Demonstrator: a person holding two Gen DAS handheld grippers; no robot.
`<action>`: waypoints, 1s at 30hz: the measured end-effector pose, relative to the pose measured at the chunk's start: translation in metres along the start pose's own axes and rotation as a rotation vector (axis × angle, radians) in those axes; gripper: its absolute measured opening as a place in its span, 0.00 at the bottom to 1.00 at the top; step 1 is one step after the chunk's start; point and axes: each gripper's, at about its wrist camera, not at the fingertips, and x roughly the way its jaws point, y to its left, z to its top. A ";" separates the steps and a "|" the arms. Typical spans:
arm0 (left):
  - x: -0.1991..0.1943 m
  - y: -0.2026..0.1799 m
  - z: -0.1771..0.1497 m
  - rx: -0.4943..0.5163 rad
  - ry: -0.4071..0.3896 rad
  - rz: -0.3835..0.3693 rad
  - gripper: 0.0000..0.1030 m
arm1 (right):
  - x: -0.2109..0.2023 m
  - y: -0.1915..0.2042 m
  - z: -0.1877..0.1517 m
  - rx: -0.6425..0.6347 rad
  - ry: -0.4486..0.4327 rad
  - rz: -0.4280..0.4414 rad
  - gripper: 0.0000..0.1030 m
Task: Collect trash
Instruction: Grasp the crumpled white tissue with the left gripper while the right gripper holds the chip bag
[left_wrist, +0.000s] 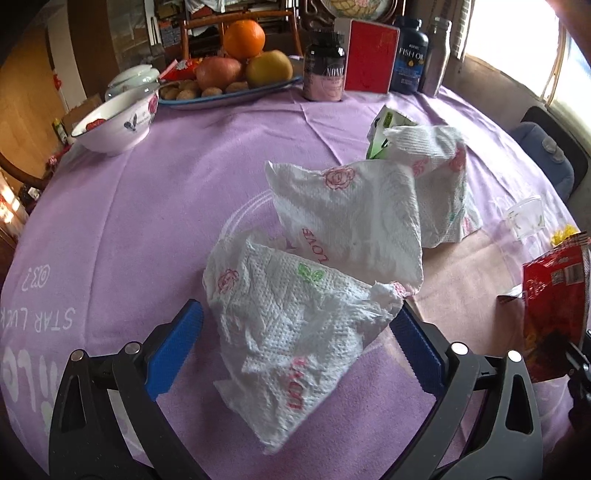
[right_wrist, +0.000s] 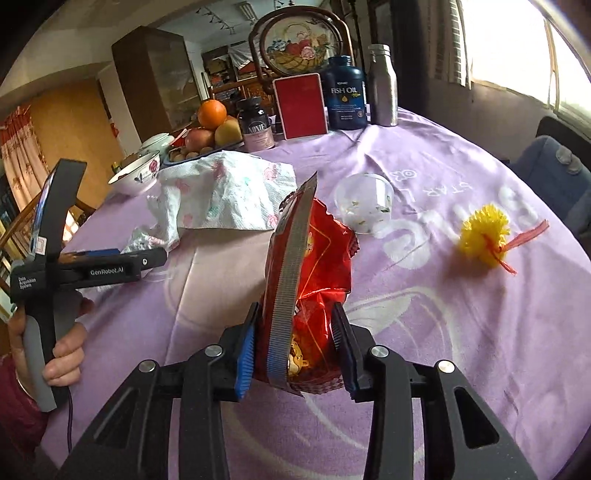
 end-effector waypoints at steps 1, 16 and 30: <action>0.003 0.002 0.001 -0.010 0.018 -0.009 0.89 | 0.001 0.001 0.001 -0.004 0.005 -0.002 0.38; -0.056 -0.004 -0.003 0.017 -0.135 -0.112 0.25 | 0.002 0.003 0.002 -0.014 0.002 -0.014 0.66; -0.066 0.002 0.003 0.011 -0.192 -0.079 0.29 | 0.003 0.003 0.001 -0.006 0.005 0.028 0.25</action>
